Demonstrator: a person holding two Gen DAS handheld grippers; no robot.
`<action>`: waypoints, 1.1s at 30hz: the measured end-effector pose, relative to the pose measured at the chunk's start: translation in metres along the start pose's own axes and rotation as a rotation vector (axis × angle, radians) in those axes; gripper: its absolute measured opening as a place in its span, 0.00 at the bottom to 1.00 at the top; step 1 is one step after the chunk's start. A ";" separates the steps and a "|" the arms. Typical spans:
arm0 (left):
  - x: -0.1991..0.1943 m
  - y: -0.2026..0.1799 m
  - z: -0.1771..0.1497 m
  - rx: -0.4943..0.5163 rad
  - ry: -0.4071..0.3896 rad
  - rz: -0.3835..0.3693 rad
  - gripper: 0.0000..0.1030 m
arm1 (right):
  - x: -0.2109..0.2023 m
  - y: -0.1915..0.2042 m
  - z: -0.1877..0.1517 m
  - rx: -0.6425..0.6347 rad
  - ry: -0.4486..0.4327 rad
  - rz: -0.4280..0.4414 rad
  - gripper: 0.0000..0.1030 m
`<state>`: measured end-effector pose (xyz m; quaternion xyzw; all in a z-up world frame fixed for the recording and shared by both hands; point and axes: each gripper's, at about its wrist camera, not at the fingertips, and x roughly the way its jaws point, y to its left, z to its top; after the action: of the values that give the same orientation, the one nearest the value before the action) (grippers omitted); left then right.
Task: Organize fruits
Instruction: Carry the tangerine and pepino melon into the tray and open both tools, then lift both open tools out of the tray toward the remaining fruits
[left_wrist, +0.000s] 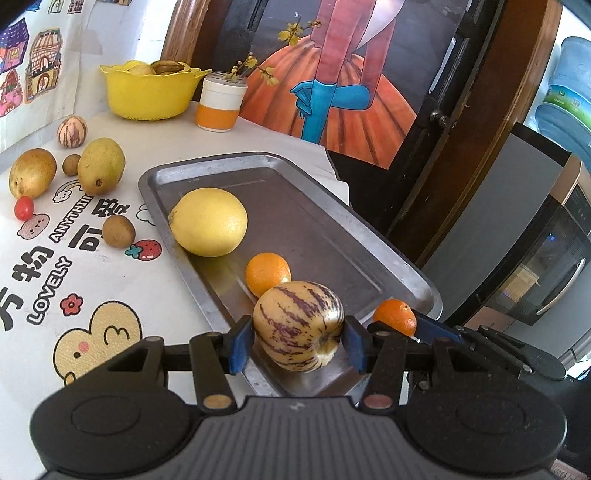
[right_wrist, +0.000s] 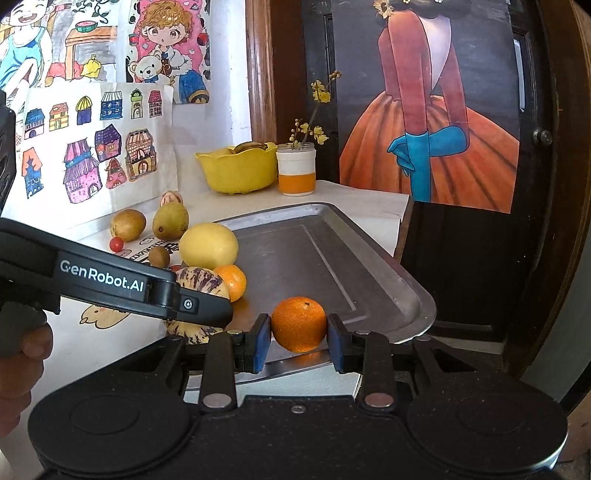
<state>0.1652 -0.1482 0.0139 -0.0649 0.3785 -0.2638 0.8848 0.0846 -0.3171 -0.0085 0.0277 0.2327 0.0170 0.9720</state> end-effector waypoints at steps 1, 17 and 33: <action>0.000 0.000 0.000 0.000 0.000 -0.001 0.55 | 0.000 0.000 0.000 0.000 0.000 -0.001 0.34; -0.009 0.005 0.001 -0.020 -0.025 -0.014 0.61 | -0.007 0.003 0.003 -0.005 -0.013 -0.034 0.52; -0.069 0.039 -0.006 -0.072 -0.227 0.161 0.99 | -0.038 0.036 0.016 -0.067 -0.058 -0.002 0.99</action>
<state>0.1379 -0.0785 0.0417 -0.0956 0.2895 -0.1690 0.9373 0.0570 -0.2832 0.0247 -0.0048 0.2038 0.0231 0.9787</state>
